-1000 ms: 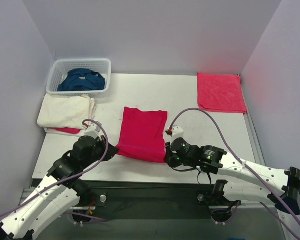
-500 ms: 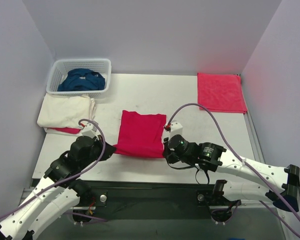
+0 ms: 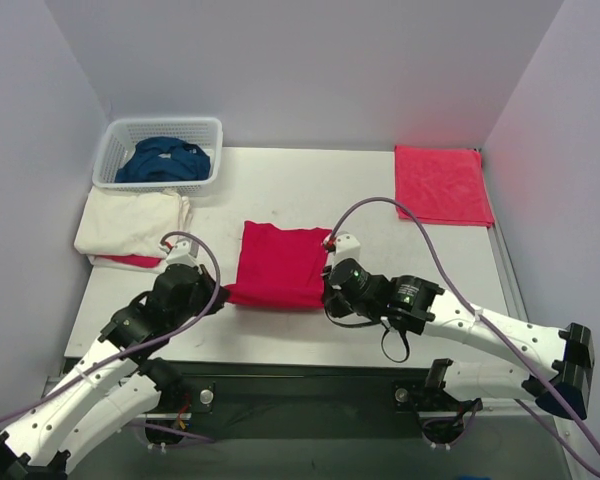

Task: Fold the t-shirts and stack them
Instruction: Fold the long partially folded tshirt into a neat square

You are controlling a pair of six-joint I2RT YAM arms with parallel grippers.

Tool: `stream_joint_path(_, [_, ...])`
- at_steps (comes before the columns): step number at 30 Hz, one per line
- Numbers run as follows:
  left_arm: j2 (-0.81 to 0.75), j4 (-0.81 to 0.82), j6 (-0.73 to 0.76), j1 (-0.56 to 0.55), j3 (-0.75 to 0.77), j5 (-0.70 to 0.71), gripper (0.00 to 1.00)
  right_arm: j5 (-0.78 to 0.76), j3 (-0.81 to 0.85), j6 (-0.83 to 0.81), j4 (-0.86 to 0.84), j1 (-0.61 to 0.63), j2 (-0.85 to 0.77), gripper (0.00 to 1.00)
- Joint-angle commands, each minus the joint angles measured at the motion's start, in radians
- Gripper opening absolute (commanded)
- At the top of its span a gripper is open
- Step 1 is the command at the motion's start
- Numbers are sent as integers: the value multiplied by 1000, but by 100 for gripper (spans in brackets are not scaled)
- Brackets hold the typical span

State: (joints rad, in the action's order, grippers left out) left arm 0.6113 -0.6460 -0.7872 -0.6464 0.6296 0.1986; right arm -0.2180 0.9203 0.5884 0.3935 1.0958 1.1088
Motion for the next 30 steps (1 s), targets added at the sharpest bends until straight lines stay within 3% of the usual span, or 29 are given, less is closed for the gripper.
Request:
stream_joint_path(1, [65, 66, 6, 4, 84, 140, 0, -52, 58, -48, 22, -46, 32, 0])
stream_joint_path(15, [505, 393, 69, 11, 252, 251, 0, 91, 184, -157, -133, -292, 273, 0])
stream_joint_path(19, [700, 439, 68, 28, 337, 282, 0, 98, 235, -157, -177, -341, 364, 0])
stream_joint_path(30, [939, 471, 85, 69, 464, 329, 0, 147, 377, -147, -217, -458, 621, 0])
